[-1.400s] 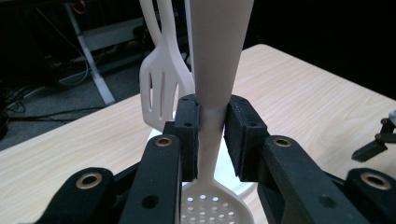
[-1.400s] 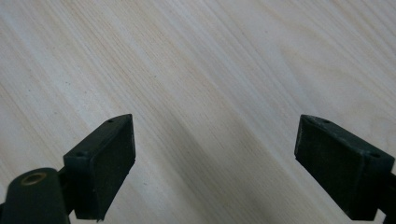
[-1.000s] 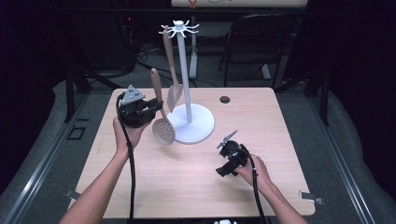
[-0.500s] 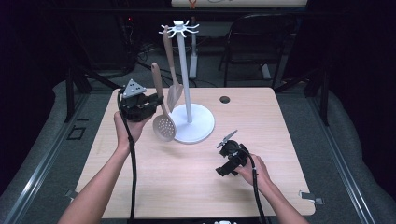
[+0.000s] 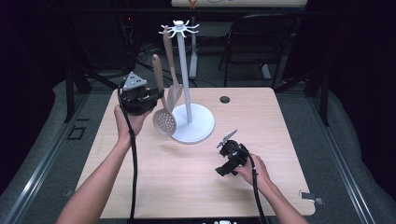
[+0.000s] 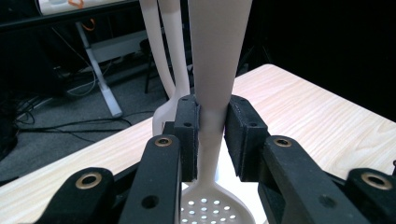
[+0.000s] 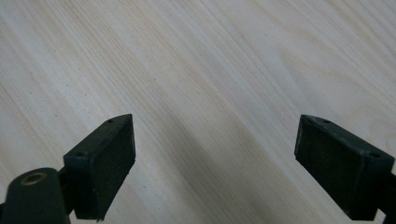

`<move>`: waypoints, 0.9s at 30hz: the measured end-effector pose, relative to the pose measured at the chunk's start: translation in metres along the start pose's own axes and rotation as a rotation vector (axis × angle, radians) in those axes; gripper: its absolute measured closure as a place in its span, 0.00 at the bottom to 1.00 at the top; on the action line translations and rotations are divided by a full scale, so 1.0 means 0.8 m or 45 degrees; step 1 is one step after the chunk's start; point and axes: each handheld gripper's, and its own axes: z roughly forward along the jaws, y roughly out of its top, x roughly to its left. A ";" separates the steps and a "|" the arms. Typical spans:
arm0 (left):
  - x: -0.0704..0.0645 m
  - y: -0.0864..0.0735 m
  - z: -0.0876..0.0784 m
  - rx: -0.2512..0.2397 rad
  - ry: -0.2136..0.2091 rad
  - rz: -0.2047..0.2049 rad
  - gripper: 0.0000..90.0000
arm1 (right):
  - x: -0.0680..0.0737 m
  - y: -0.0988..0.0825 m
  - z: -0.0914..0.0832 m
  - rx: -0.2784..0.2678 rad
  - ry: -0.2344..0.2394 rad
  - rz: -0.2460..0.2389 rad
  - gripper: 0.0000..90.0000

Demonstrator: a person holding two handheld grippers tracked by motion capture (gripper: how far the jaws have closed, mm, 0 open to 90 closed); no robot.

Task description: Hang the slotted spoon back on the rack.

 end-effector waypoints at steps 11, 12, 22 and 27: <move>-0.001 0.020 0.000 -0.018 0.018 0.025 0.84 | 0.001 0.000 0.001 -0.009 0.009 0.008 0.13; -0.002 0.021 0.001 -0.018 0.018 0.027 0.84 | 0.001 0.000 0.001 0.002 0.006 -0.001 0.13; -0.003 0.036 0.008 -0.033 0.020 0.030 0.84 | 0.003 0.001 0.001 0.008 0.001 -0.006 0.13; -0.004 0.046 0.011 -0.039 0.021 0.032 0.84 | 0.002 0.000 0.000 -0.004 0.003 -0.001 0.13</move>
